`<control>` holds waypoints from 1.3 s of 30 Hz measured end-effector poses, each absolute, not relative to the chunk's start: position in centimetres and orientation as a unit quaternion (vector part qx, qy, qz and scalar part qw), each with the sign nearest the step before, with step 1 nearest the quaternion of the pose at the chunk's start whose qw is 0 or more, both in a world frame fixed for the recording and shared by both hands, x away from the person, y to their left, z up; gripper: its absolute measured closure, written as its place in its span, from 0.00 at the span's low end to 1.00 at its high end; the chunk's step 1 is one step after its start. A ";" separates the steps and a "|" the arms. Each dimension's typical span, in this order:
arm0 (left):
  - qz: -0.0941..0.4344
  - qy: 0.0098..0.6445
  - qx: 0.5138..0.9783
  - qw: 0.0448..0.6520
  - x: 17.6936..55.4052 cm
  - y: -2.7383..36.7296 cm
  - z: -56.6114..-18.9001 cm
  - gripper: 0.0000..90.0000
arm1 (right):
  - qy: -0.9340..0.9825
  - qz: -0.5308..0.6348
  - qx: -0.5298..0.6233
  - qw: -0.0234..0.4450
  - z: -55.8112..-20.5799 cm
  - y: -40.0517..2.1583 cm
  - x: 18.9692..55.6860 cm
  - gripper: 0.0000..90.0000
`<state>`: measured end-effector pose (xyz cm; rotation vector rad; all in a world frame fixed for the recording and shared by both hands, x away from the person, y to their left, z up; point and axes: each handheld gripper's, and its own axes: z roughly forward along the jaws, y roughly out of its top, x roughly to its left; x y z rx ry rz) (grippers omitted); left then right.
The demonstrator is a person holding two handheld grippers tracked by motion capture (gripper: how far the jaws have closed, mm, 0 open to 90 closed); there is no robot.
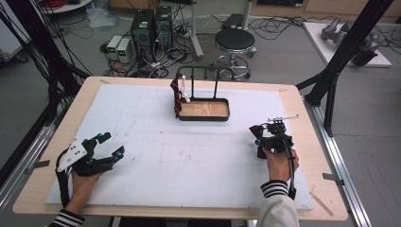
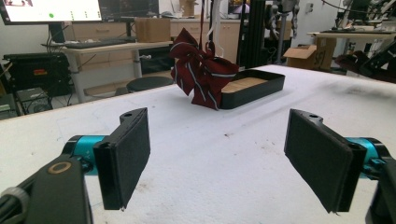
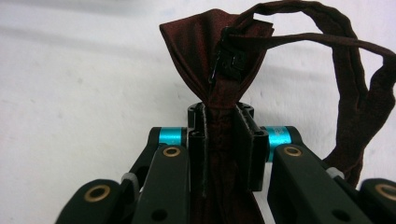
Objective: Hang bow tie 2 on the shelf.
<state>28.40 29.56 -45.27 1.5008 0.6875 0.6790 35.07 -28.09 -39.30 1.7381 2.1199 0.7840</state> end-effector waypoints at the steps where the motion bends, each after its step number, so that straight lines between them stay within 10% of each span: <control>1: 0.297 0.299 0.656 0.627 28.4 29.6 -45.3 0.25 | 0.736 0.284 0.597 0.146 -39.2 -28.1 35.0 0.85; 39: 0.297 0.297 0.656 0.627 28.4 29.5 -45.3 0.26 | 0.725 0.481 0.420 0.259 -33.2 -24.4 34.9 0.85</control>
